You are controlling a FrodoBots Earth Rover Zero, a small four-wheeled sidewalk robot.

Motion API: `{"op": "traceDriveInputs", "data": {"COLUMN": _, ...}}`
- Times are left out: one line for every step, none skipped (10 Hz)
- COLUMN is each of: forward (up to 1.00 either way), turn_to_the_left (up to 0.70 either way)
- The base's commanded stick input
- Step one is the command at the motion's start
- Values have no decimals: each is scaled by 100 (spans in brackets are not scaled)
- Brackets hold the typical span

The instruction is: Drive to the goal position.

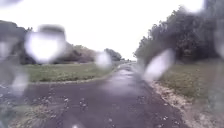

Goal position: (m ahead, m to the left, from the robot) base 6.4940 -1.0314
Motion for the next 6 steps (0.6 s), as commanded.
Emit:
{"op": "traceDriveInputs", "data": {"forward": 70, "turn_to_the_left": -14}}
{"op": "traceDriveInputs", "data": {"forward": 70, "turn_to_the_left": -14}}
{"op": "traceDriveInputs", "data": {"forward": 70, "turn_to_the_left": -14}}
{"op": "traceDriveInputs", "data": {"forward": 70, "turn_to_the_left": -14}}
{"op": "traceDriveInputs", "data": {"forward": 70, "turn_to_the_left": -14}}
{"op": "traceDriveInputs", "data": {"forward": 70, "turn_to_the_left": -14}}
